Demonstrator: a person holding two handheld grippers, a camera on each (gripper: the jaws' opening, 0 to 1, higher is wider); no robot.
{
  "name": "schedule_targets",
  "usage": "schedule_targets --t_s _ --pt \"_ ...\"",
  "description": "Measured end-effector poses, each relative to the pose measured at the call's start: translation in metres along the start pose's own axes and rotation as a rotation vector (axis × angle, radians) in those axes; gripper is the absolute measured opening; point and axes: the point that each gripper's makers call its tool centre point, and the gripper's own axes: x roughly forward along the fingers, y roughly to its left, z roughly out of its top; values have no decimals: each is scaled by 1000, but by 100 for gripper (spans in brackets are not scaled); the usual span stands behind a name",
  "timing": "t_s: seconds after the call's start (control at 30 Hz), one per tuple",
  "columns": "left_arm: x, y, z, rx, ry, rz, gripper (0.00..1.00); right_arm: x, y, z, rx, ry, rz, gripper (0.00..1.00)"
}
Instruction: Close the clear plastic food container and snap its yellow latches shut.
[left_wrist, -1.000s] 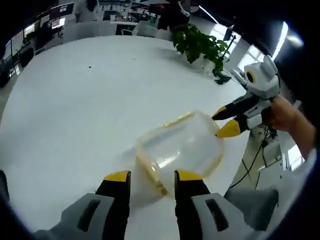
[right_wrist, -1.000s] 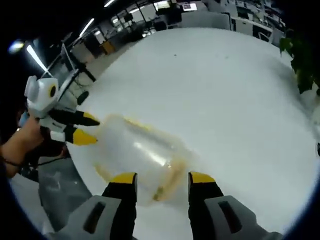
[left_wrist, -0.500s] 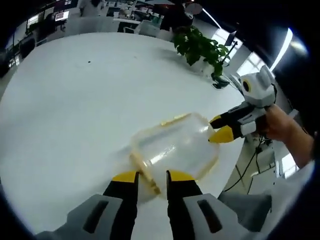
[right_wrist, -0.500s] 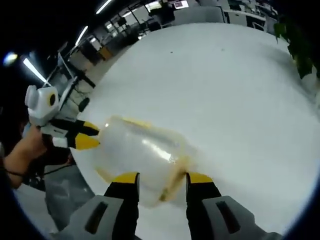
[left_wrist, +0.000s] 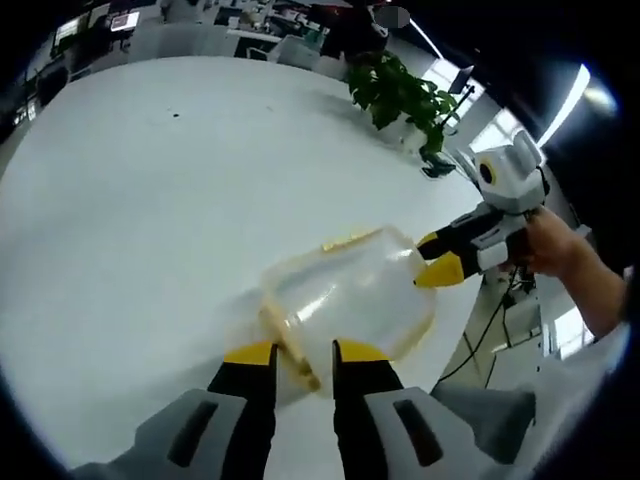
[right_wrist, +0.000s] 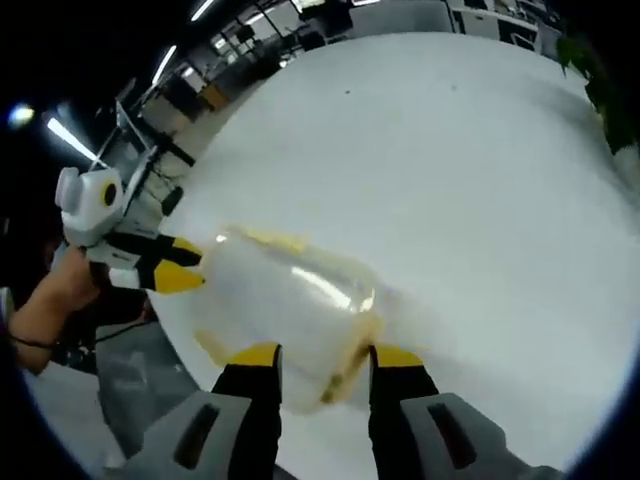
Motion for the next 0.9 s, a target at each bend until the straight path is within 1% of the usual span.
schedule_targets --t_s 0.03,0.07,0.1,0.13,0.17,0.2,0.3,0.43,0.6,0.67,0.77,0.9 --pt "0 0 1 -5 1 -3 18 1 1 0 4 10 6 29" --pt "1 -1 4 -41 -4 -4 18 0 -1 -3 19 14 -9 29" --pt "1 -2 4 -49 1 -11 18 0 1 -4 -15 36 1 28" --pt "1 0 3 -39 6 -13 17 0 2 -4 -10 39 2 28" --pt "5 -2 2 -74 9 -21 17 0 2 -2 -2 42 5 28" --pt "9 -1 2 -82 11 -41 17 0 3 -2 5 40 2 28" --pt "9 -1 3 -46 24 -35 17 0 3 -2 4 40 2 28" --pt "7 1 1 -65 -6 -45 17 0 2 -1 -3 42 -1 29" --pt "4 0 1 -69 -27 -35 19 -1 1 -1 6 27 6 31" --pt "3 2 2 -88 -22 -34 20 -1 1 -1 4 19 8 31" --pt "3 3 2 -78 -15 -34 21 -1 1 -1 7 11 10 31" --pt "2 3 2 -78 -11 -34 22 -2 2 1 -25 7 2 32"
